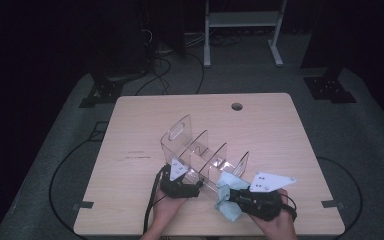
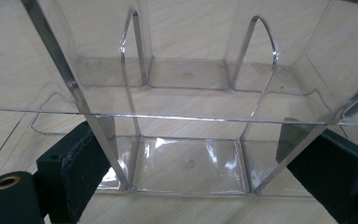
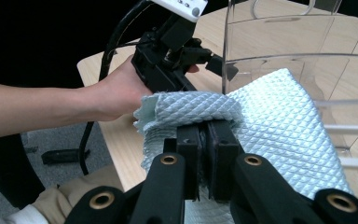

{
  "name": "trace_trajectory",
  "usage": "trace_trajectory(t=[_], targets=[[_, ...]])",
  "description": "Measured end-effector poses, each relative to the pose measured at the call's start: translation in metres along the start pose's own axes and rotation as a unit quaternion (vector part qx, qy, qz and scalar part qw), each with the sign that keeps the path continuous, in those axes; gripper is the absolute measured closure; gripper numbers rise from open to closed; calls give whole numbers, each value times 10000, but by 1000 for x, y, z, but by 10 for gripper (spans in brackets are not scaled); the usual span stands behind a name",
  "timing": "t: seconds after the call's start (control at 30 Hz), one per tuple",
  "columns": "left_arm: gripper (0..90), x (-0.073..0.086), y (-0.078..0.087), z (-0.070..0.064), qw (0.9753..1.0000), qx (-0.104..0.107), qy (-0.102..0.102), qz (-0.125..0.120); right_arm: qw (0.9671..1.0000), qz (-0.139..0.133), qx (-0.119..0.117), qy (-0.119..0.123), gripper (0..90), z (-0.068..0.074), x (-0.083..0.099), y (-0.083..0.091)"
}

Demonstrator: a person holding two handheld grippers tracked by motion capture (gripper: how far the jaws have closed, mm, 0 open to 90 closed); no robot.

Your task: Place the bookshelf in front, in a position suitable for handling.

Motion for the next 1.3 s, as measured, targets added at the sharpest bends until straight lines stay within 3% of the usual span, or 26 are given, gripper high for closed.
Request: trace_trajectory(t=[0.2,0.37,0.53,0.63,0.73,0.8,1.03,1.1,1.2,1.3], targets=[[86,0,0,1,10000,-7,-3,6,9998,154,105,52,853,1,6,0],[86,0,1,2,10000,-10,-3,25,9987,469,172,28,853,-3,23,-15],[86,0,1,5,10000,-44,44,-11,9968,770,124,-170,853,-11,36,-30],[86,1,2,6,9999,-78,70,-21,9974,657,79,-282,853,-11,32,-28],[86,1,2,7,9999,-102,90,-13,9988,420,127,-207,853,-8,21,-22],[86,1,3,8,9999,-103,96,-19,9988,434,140,-176,853,-7,20,-26],[86,1,4,10,9999,-108,100,2,9940,1056,245,-157,852,-12,44,-52],[86,1,5,10,9999,-103,82,21,9944,995,243,-260,853,-15,43,-49],[86,1,4,10,9999,-123,101,-8,9967,695,295,-312,852,-15,34,-38],[86,1,4,10,9999,-127,102,-24,9965,680,350,-333,852,-18,30,-40]])
Point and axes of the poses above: each handheld gripper's, and its own axes: y roughly backward along the jaws, x roughly out of its underside, z roughly to its left, the point moved 1 cm from there along -y, roughly forward along the jaws, and after that the axes turned 12 degrees about x, right-handed, at the moved point
